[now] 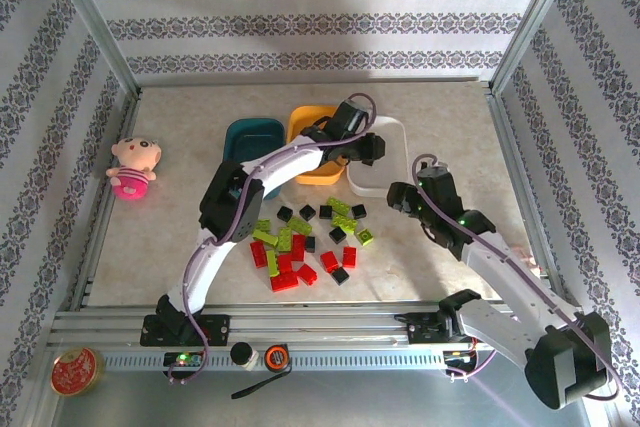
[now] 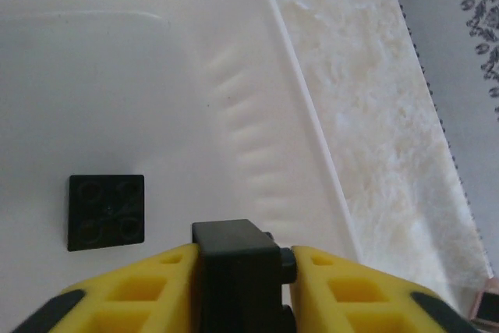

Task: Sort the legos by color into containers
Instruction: Place the lego in the container, then pick up the lego from the center of the table.

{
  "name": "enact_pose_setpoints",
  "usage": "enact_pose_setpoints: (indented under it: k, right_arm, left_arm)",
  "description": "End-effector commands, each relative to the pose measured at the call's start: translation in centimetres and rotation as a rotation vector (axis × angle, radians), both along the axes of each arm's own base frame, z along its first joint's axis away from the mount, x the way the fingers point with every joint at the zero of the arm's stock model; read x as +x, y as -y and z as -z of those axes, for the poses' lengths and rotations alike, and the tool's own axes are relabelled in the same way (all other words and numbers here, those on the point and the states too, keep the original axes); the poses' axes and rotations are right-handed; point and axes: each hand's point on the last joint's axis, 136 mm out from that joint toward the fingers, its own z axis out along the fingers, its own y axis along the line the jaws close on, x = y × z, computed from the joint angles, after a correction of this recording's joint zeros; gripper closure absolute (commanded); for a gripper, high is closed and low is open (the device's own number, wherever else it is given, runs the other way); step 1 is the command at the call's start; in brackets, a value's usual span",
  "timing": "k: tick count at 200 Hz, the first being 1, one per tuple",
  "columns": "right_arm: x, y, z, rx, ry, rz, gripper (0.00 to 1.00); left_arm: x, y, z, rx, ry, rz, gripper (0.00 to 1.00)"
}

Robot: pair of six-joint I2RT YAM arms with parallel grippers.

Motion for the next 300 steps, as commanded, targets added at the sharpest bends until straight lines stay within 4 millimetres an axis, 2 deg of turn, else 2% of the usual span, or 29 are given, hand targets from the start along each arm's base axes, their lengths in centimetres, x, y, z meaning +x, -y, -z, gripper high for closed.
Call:
enact_pose_setpoints:
  k: [1, 30, 48, 53, 66, 91, 100, 104, 106, 110, 118, 127, 139, 178, 204, 249, 300]
  right_arm:
    - [-1.7, -1.4, 1.5, 0.022, -0.055, -0.083, 0.27]
    - [-2.7, -3.4, 2.7, 0.035, -0.086, -0.18, 0.26]
    - [-3.3, -4.9, 3.3, 0.041, -0.111, -0.254, 0.26]
    - [-3.4, -5.4, 3.4, 0.044, -0.117, -0.278, 0.26]
    - [-3.8, -6.4, 4.1, 0.033, -0.145, -0.326, 0.26]
    - [-3.9, -7.6, 5.4, -0.025, -0.185, -0.371, 0.26]
    - [-3.5, -8.0, 5.4, -0.037, -0.177, -0.373, 0.26]
    - [-3.3, -8.1, 5.5, -0.04, -0.177, -0.369, 0.26]
    - [-3.2, -8.1, 5.5, -0.043, -0.175, -0.366, 0.26]
    - [-2.9, -8.3, 5.5, -0.043, -0.168, -0.361, 0.26]
    - [-2.3, -8.5, 5.4, -0.044, -0.157, -0.345, 0.26]
    - [-1.4, -8.6, 5.3, -0.043, -0.142, -0.321, 0.26]
    - [-0.4, -8.7, 5.4, -0.051, -0.132, -0.283, 0.27]
    - [2.7, -9.5, 6.5, -0.069, -0.149, -0.228, 0.29]
    - [3.9, -9.8, 7.7, -0.101, -0.185, -0.216, 0.33]
    - [3.7, -9.7, 10.0, -0.143, -0.267, -0.208, 0.41]
    - [2.7, -7.8, 10.6, -0.201, -0.291, -0.166, 0.6]
  left_arm:
    - [0.1, 0.3, -2.5, -0.031, -0.002, 0.005, 0.55]
    - [0.7, -0.4, -6.6, -0.088, 0.06, -0.015, 0.38]
    - [0.5, -1.6, -9.5, -0.121, 0.112, -0.028, 0.32]
    - [0.3, -2.1, -9.8, -0.124, 0.119, -0.034, 0.31]
    - [-0.8, -3.3, -12.0, -0.152, 0.163, -0.041, 0.28]
    - [-3.9, -7.0, -13.0, -0.145, 0.214, -0.084, 0.19]
    - [-5.2, -8.6, -12.3, -0.128, 0.209, -0.101, 0.17]
    - [-5.8, -9.3, -12.6, -0.127, 0.217, -0.109, 0.16]
    - [-6.2, -9.8, -11.8, -0.113, 0.208, -0.113, 0.16]
    - [-6.8, -10.5, -11.6, -0.103, 0.208, -0.123, 0.15]
    - [-8.0, -12.0, -10.7, -0.076, 0.204, -0.145, 0.09]
    - [-9.4, -13.9, -10.5, -0.054, 0.222, -0.169, 0.04]
    - [-11.2, -16.2, -10.0, -0.019, 0.239, -0.203, 0.0]
    - [-16.3, -23.4, -8.9, 0.079, 0.311, -0.318, 0.01]
    - [-18.7, -26.7, -8.4, 0.119, 0.342, -0.378, 0.01]
    - [-20.5, -29.8, -6.9, 0.182, 0.338, -0.446, 0.01]
    - [-20.4, -30.2, -6.5, 0.199, 0.342, -0.467, 0.01]
